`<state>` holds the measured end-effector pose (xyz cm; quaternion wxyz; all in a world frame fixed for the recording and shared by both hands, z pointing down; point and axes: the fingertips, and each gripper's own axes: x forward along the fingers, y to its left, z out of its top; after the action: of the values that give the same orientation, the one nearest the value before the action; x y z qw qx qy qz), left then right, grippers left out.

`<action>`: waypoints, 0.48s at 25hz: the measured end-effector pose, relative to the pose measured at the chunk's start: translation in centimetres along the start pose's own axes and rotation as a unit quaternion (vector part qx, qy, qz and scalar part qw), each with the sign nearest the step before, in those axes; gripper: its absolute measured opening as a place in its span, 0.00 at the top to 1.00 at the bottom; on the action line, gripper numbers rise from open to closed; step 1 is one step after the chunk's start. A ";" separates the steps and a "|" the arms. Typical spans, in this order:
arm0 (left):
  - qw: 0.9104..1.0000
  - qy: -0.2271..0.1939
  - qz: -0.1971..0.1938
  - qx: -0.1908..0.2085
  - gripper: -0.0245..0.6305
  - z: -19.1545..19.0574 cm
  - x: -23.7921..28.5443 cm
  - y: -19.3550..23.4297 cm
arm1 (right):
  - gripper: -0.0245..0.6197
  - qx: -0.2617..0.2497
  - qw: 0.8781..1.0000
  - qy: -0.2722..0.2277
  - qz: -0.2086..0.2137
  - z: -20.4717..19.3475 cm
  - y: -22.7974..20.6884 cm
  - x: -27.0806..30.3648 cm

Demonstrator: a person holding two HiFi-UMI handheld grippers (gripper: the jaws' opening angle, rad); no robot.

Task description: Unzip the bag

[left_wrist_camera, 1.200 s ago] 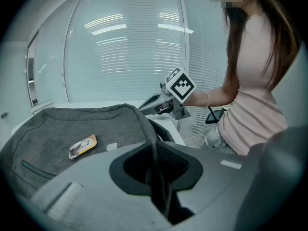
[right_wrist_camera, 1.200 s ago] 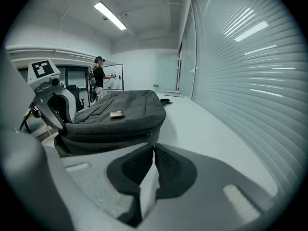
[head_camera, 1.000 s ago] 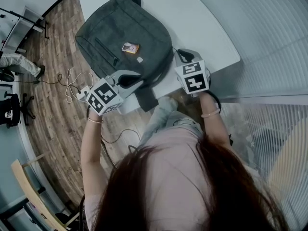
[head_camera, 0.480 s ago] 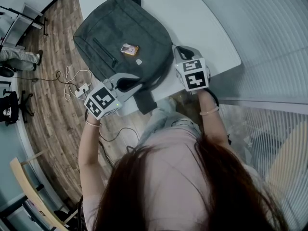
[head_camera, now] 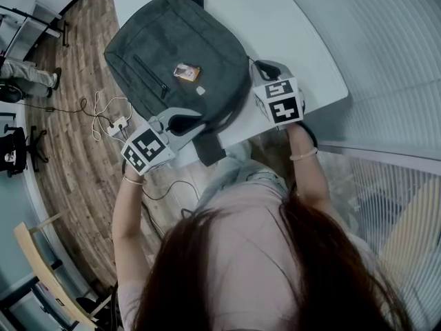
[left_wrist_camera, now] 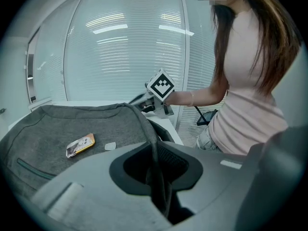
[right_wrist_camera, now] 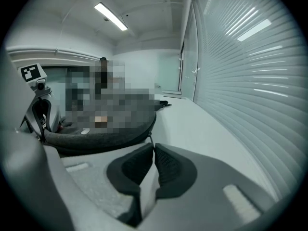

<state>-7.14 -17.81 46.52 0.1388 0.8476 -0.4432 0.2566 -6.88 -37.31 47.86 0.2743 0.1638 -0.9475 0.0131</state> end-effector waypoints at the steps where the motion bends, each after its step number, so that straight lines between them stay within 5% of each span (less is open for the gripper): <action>1: 1.000 -0.001 -0.002 -0.003 0.89 0.1 0.0 0.0 | 0.94 -0.003 1.000 0.000 0.002 0.1 -0.1 0.1; 12: 1.000 0.004 -0.021 -0.022 0.89 0.2 0.5 -0.1 | 0.94 -0.025 0.999 0.009 0.038 1.2 -0.9 1.7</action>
<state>-6.77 -18.14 46.65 0.1647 0.8524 -0.4302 0.2475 -8.50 -38.83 47.70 0.2862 0.1206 -0.9506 0.0015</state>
